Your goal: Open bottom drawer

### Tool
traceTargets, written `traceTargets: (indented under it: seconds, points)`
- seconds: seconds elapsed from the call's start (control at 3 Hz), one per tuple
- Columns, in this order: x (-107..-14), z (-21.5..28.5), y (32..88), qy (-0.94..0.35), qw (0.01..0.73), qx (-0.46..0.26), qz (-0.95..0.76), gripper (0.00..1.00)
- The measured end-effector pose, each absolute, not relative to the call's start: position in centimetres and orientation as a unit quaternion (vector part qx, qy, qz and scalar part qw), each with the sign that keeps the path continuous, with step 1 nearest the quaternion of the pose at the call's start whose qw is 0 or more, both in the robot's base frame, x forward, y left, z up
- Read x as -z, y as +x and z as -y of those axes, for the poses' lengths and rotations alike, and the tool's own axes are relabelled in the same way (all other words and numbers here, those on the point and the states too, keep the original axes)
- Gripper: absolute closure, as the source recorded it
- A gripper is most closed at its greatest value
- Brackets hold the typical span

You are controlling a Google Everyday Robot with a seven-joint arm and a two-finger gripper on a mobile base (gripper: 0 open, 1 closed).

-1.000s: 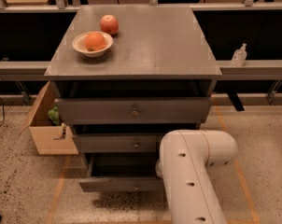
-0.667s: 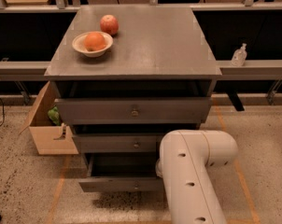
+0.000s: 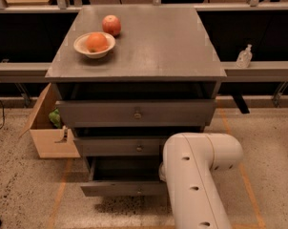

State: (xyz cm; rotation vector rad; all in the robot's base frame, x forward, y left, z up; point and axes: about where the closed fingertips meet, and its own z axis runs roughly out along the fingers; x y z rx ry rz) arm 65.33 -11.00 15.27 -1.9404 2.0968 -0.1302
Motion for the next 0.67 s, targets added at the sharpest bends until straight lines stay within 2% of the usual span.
traceTargets:
  seconds: [0.67]
  points:
    - [-15.28, 11.01, 65.32, -0.672, 0.140, 0.045, -0.726, 1.00]
